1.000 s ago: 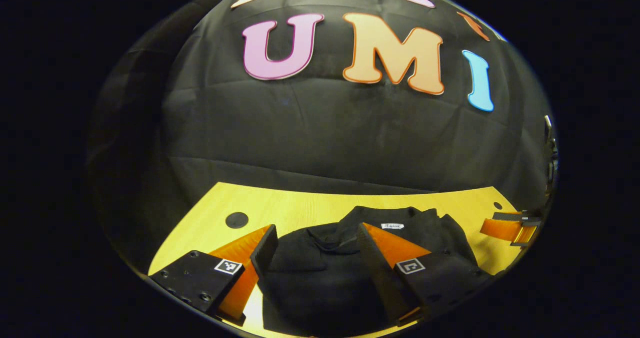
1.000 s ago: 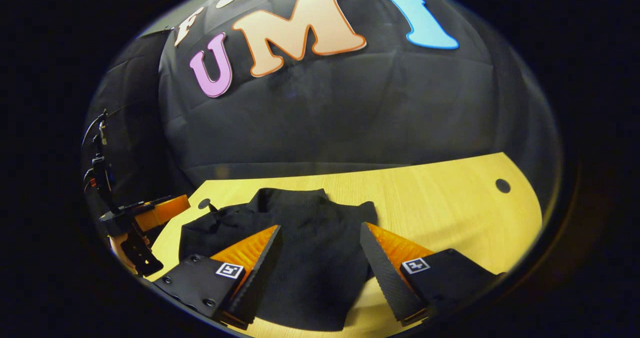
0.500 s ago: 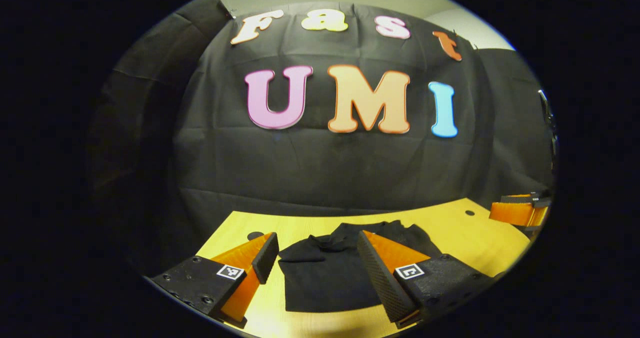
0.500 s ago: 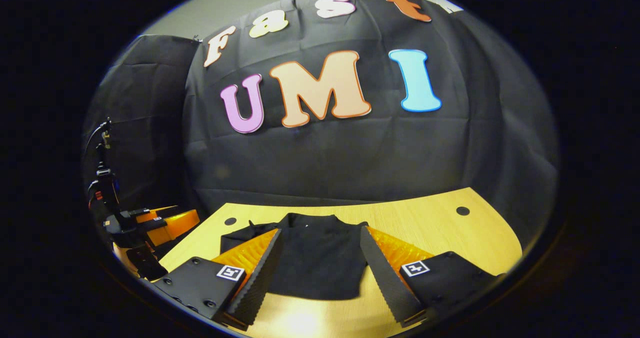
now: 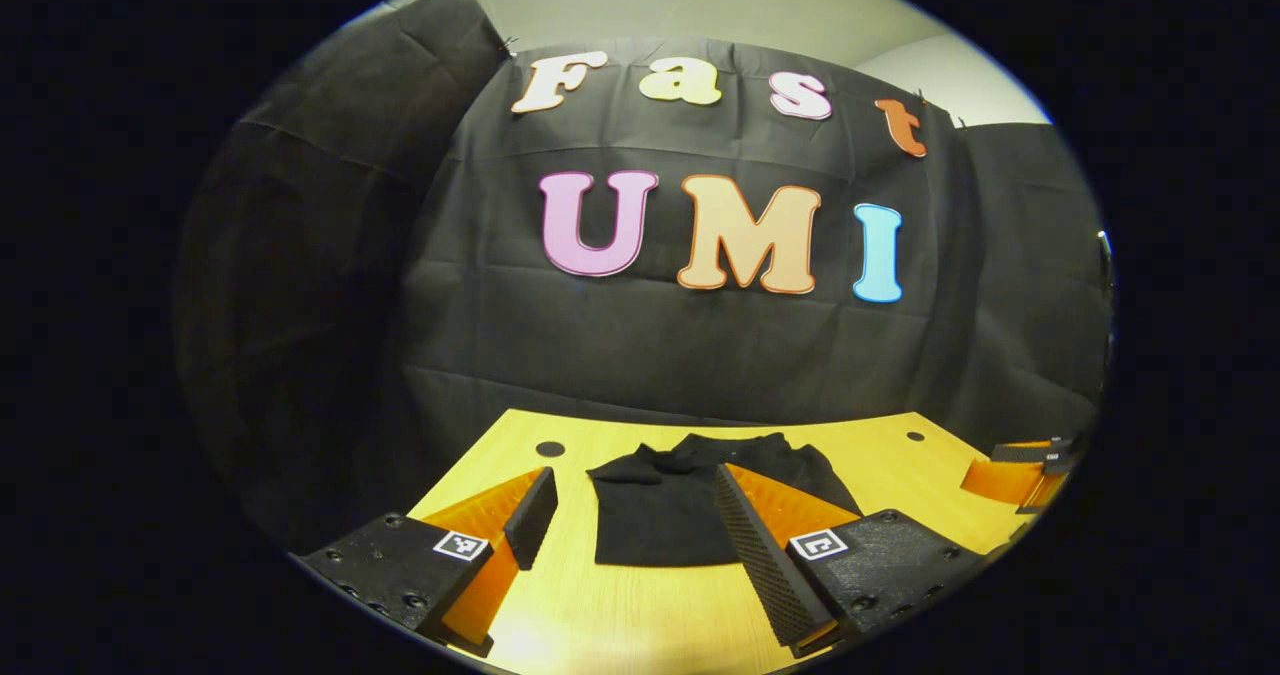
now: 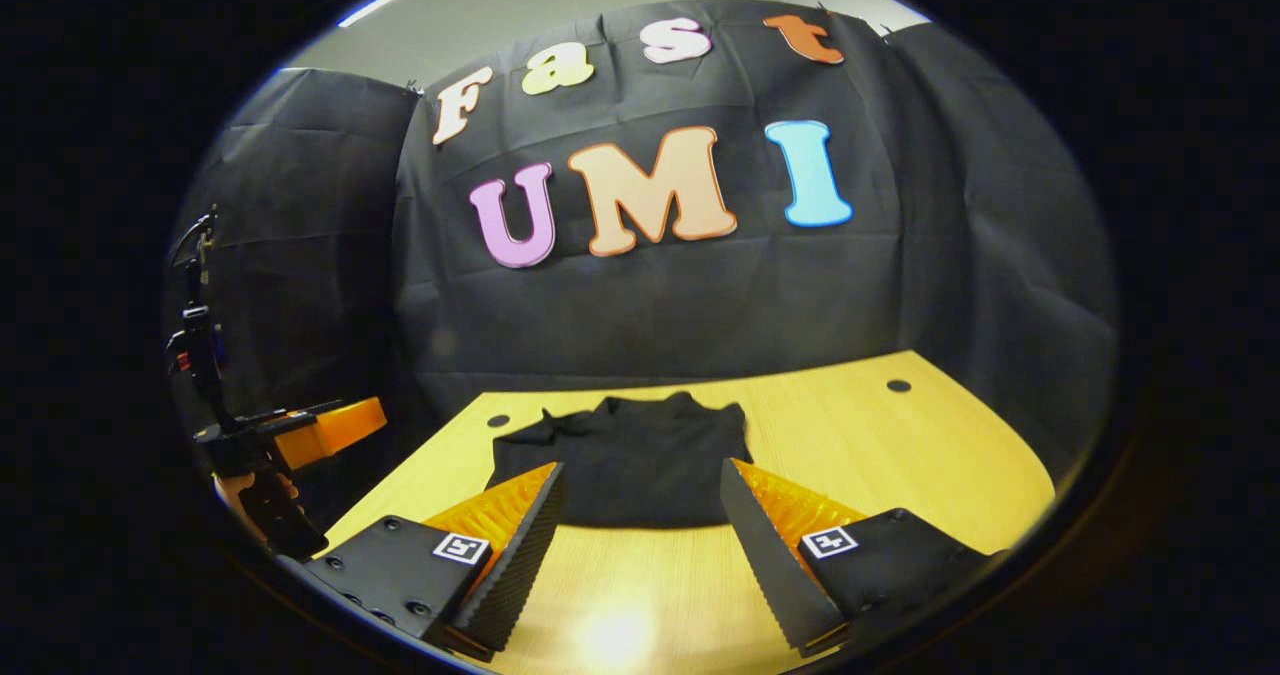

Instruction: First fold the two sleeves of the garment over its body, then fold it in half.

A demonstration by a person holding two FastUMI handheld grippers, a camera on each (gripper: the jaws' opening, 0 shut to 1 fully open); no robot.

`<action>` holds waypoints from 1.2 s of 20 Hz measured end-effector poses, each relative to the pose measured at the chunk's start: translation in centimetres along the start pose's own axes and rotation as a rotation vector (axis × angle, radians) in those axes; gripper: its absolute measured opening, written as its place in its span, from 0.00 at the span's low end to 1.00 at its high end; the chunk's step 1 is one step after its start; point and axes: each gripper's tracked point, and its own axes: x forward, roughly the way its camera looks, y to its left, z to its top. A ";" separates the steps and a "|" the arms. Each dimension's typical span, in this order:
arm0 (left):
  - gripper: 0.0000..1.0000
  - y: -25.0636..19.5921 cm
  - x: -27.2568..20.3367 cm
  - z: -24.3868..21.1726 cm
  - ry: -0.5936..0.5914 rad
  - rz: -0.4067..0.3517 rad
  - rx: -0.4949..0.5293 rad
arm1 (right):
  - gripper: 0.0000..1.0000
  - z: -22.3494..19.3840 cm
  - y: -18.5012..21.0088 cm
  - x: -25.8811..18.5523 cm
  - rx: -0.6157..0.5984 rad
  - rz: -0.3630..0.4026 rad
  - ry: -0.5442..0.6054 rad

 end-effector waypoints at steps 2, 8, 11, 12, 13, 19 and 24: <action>0.93 -0.7 -1.2 -1.9 0.055 -0.010 -0.023 | 0.98 -1.9 -0.7 -1.5 0.037 -0.004 0.053; 0.94 -0.8 -2.9 -4.9 0.123 0.033 -0.025 | 0.98 -3.0 -3.6 -4.6 0.057 -0.045 0.052; 0.94 -2.1 -2.7 -4.8 0.123 0.016 0.001 | 0.98 -2.8 -4.4 -5.1 0.072 -0.060 0.043; 0.94 -2.7 -2.7 -4.6 0.121 0.002 0.001 | 0.98 -2.8 -4.6 -5.1 0.075 -0.060 0.043; 0.94 -3.3 -2.5 -4.5 0.118 -0.009 0.002 | 0.98 -2.7 -4.6 -5.1 0.077 -0.060 0.042; 0.94 -4.9 -2.4 -4.0 0.117 -0.045 0.027 | 0.98 -3.0 -4.3 -5.3 0.081 -0.049 0.039; 0.94 -4.7 -2.3 -4.1 0.125 -0.058 0.034 | 0.98 -3.4 -3.7 -5.2 0.080 -0.047 0.052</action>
